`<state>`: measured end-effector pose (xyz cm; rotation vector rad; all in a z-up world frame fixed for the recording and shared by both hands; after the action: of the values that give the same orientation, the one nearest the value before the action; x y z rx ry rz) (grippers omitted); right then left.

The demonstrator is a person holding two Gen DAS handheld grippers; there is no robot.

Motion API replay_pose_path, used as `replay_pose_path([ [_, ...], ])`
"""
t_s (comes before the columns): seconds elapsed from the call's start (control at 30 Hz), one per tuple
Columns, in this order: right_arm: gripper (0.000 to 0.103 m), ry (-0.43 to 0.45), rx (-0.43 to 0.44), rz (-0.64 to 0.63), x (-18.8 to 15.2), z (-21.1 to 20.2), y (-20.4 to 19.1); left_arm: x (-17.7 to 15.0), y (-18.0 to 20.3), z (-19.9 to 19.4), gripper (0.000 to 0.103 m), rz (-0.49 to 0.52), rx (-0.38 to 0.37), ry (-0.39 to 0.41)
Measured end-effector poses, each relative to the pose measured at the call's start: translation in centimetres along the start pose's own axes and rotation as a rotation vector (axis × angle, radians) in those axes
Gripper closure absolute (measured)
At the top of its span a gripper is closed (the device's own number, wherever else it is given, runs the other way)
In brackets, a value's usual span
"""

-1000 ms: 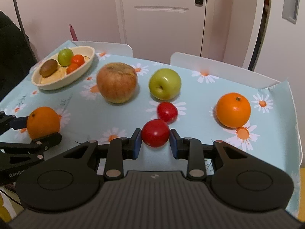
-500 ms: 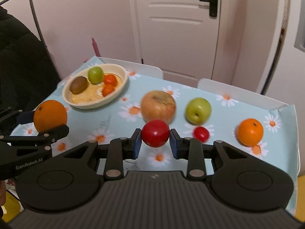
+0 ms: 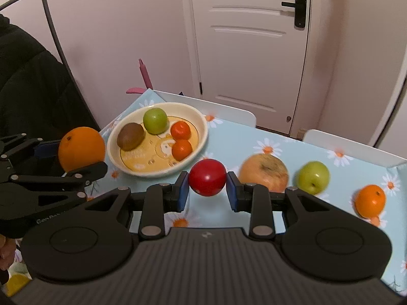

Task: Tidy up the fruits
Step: 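Carry the orange and red tomato over the cream dish with both tools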

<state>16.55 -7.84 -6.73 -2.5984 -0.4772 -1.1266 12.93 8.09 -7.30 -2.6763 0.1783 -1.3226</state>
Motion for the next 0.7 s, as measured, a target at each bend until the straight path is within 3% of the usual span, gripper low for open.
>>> replay_pose_path([
  [0.3,0.057,-0.022,-0.035,0.036,2.4,4.2,-1.9,1.4,-2.5,4.9,0.037,0.062,-0.062,-0.013],
  [0.7,0.057,-0.051,-0.12,0.127,3.3,8.9,-2.3,1.5,-2.7,11.5,0.037,0.166,-0.183,-0.043],
])
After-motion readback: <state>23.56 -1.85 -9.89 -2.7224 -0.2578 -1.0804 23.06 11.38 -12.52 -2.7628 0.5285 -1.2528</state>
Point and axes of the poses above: each gripper's, at about its wrist camera, not at the fingertips, and z roughly the way its jaws point, y to its right, x to its top, the point moved 6 cm from there along z, roughly the way its jaws point
